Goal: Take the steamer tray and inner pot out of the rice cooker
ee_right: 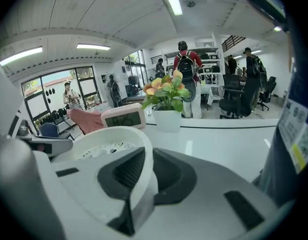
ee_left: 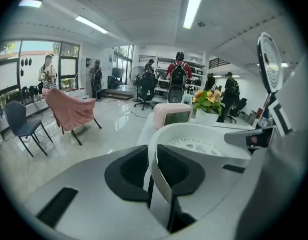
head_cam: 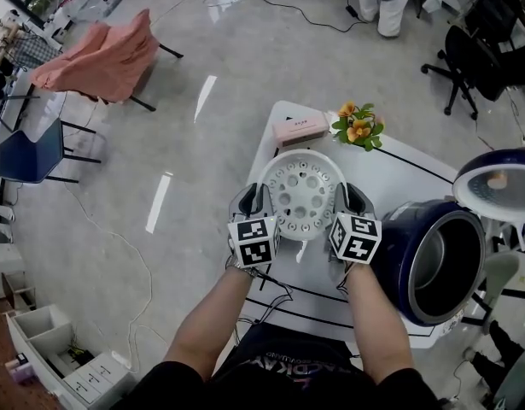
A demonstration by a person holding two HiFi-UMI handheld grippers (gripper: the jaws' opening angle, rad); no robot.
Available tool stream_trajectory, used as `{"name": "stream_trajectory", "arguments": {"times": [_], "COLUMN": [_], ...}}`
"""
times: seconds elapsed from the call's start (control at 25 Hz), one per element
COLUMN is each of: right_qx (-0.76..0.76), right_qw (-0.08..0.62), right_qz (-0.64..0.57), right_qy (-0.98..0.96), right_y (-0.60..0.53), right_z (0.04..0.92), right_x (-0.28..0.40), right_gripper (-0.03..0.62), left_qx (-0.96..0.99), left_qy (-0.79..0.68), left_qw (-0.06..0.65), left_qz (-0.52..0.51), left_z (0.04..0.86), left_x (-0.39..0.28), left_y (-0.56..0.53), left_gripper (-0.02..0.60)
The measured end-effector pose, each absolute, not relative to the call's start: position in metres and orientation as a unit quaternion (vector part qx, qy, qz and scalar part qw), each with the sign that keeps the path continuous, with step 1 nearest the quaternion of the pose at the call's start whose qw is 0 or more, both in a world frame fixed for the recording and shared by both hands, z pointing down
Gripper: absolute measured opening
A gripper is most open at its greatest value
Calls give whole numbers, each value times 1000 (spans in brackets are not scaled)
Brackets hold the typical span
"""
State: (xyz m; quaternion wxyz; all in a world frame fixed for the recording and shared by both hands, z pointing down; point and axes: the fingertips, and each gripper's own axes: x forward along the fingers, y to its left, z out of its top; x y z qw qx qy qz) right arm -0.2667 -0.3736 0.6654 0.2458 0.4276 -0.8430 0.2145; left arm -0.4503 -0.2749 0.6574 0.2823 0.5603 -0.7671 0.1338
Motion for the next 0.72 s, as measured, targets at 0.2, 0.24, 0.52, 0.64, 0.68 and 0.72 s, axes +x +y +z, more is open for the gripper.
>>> {"name": "stream_trajectory", "arguments": {"times": [0.2, 0.24, 0.52, 0.64, 0.68, 0.72], "right_qx": [423, 422, 413, 422, 427, 431], "right_qw": [248, 248, 270, 275, 271, 267], "right_qz": [217, 217, 210, 206, 205, 204], "right_qy": [-844, -845, -844, -839, -838, -838], "right_y": [-374, -375, -373, -373, -373, -373], "right_z": [670, 671, 674, 671, 668, 665], "right_x": [-268, -269, -270, -267, -265, -264], "right_gripper": [51, 51, 52, 89, 109, 127], "left_qx": [560, 559, 562, 566, 567, 568], "left_qy": [-768, -768, -762, -759, -759, -760], "left_qw": [279, 280, 276, 276, 274, 271], "left_qz": [141, 142, 166, 166, 166, 165], "left_z": [659, 660, 660, 656, 654, 651], "left_x": [-452, -453, -450, -450, -450, -451], "left_y": [-276, -275, -273, -272, -271, -270], "left_gripper": [58, 57, 114, 169, 179, 184]}}
